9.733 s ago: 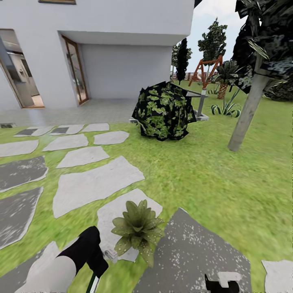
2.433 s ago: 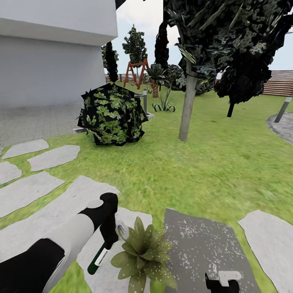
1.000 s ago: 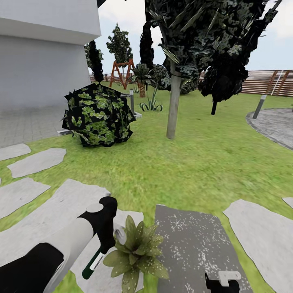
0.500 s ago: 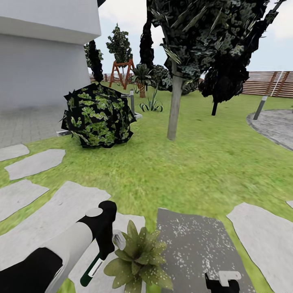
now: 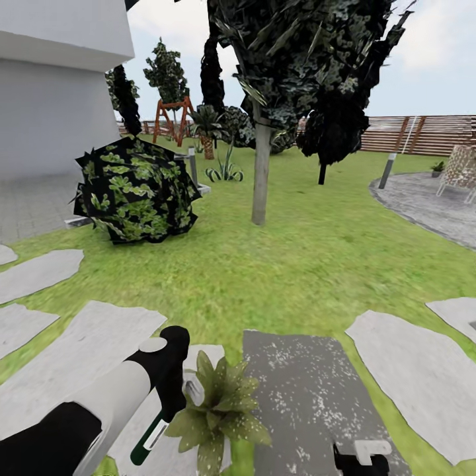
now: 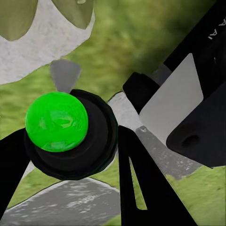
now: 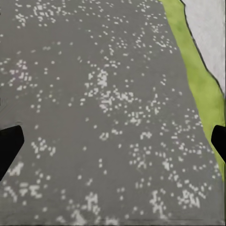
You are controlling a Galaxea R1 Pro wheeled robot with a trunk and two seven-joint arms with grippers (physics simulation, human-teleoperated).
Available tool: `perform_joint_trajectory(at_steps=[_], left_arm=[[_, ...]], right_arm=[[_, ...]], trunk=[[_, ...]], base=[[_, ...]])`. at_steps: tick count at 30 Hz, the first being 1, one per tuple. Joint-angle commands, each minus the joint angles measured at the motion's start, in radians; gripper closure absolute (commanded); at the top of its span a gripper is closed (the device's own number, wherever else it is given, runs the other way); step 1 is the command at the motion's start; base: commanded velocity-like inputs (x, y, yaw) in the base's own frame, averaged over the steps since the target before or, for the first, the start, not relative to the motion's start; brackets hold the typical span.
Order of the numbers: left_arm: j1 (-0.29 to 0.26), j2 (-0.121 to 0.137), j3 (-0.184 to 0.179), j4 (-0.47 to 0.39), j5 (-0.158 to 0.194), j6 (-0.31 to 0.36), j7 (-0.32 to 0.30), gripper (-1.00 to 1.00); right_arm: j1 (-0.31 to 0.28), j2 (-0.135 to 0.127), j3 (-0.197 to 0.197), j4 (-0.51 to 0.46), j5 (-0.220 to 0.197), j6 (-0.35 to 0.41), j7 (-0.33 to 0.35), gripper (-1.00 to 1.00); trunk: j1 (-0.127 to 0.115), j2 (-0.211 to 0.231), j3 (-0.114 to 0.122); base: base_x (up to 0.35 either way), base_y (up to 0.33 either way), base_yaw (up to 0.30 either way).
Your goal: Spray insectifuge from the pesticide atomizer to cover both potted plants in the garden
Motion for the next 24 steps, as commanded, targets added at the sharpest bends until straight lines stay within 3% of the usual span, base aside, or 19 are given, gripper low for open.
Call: perform_joint_trajectory(at_steps=[1, 8, 15, 24], left_arm=[[0.000, 0.000, -0.002, -0.002, -0.007, 0.010, -0.010, 1.00], [0.000, 0.000, 0.000, -0.002, -0.007, 0.012, -0.010, 1.00], [0.000, 0.000, 0.000, -0.003, -0.007, 0.012, -0.010, 1.00], [0.000, 0.000, -0.006, -0.002, -0.007, 0.012, -0.008, 1.00]], right_arm=[[-0.001, 0.000, -0.005, 0.002, 0.011, -0.004, -0.005, -1.00], [-0.001, 0.000, -0.005, 0.002, 0.011, -0.004, -0.005, -1.00], [-0.001, 0.000, -0.005, 0.002, 0.011, -0.004, -0.004, -1.00], [-0.001, 0.000, -0.005, 0.001, 0.012, -0.005, -0.004, -1.00]], trunk=[[-0.001, 0.000, -0.001], [-0.001, 0.000, -0.001], [-0.001, 0.000, -0.001], [-0.001, 0.000, -0.001]], base=[[-0.146, 0.262, -0.201], [0.100, 0.288, -0.043], [0.223, 0.233, -0.267], [0.019, 0.015, -0.068]])
